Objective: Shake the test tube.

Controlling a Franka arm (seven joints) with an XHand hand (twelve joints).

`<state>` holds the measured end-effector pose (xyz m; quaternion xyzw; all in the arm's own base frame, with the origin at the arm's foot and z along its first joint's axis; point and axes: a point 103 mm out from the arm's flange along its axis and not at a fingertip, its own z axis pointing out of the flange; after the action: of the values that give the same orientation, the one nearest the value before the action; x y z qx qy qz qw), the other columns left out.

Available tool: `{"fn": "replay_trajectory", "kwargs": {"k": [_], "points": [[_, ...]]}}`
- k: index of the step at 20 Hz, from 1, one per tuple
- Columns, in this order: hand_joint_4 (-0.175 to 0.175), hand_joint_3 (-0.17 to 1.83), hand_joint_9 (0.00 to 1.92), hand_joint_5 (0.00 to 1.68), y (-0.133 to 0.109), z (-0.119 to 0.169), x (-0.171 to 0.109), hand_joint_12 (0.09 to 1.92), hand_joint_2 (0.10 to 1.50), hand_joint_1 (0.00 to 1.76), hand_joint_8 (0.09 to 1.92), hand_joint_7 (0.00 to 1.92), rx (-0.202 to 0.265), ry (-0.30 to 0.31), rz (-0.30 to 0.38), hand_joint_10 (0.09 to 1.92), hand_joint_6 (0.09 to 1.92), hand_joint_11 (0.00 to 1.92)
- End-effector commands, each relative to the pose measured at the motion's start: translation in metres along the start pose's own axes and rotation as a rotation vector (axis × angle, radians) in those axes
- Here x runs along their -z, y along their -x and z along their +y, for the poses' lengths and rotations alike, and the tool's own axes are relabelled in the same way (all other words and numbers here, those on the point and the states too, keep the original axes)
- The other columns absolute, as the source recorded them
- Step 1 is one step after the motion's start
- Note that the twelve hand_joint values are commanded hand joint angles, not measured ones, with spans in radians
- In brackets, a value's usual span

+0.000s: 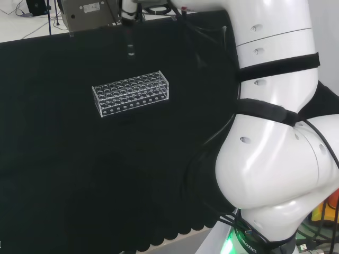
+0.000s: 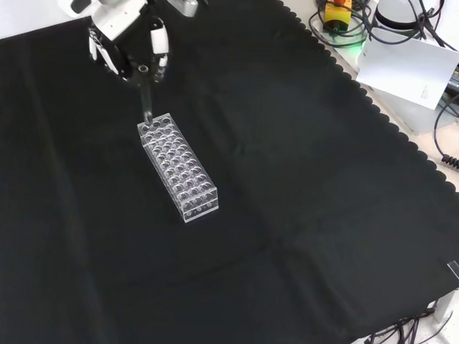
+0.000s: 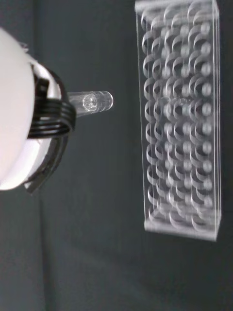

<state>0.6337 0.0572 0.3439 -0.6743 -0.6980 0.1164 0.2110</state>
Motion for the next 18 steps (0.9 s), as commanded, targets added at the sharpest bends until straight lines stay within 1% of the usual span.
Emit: {"fn": "replay_trajectory", "kwargs": {"k": [1,4,7,9,13,18], "points": [[-0.175,0.61,1.51,1.34,0.068,-0.008,0.004,1.21,0.62,1.44,0.64,1.45,-0.137,0.001,-0.01,0.09,0.36,0.81],[-0.175,0.61,1.51,1.34,0.084,-0.013,0.007,1.21,0.62,1.44,0.64,1.45,-0.163,0.01,-0.01,0.09,0.36,0.81],[-0.175,0.61,1.51,1.34,0.089,-0.018,0.008,1.21,0.62,1.44,0.64,1.46,-0.165,0.013,-0.007,0.09,0.36,0.81],[-0.175,0.61,1.51,1.34,0.087,-0.02,0.006,1.21,0.62,1.44,0.64,1.46,-0.154,0.015,-0.002,0.09,0.36,0.81],[-0.175,0.61,1.52,1.34,0.075,-0.023,0.001,1.21,0.62,1.44,0.64,1.46,-0.118,0.016,0.013,0.09,0.36,0.81],[-0.175,0.61,1.52,1.34,0.052,-0.024,0.0,1.21,0.62,1.44,0.64,1.46,-0.056,0.024,0.032,0.09,0.36,0.81]]}}
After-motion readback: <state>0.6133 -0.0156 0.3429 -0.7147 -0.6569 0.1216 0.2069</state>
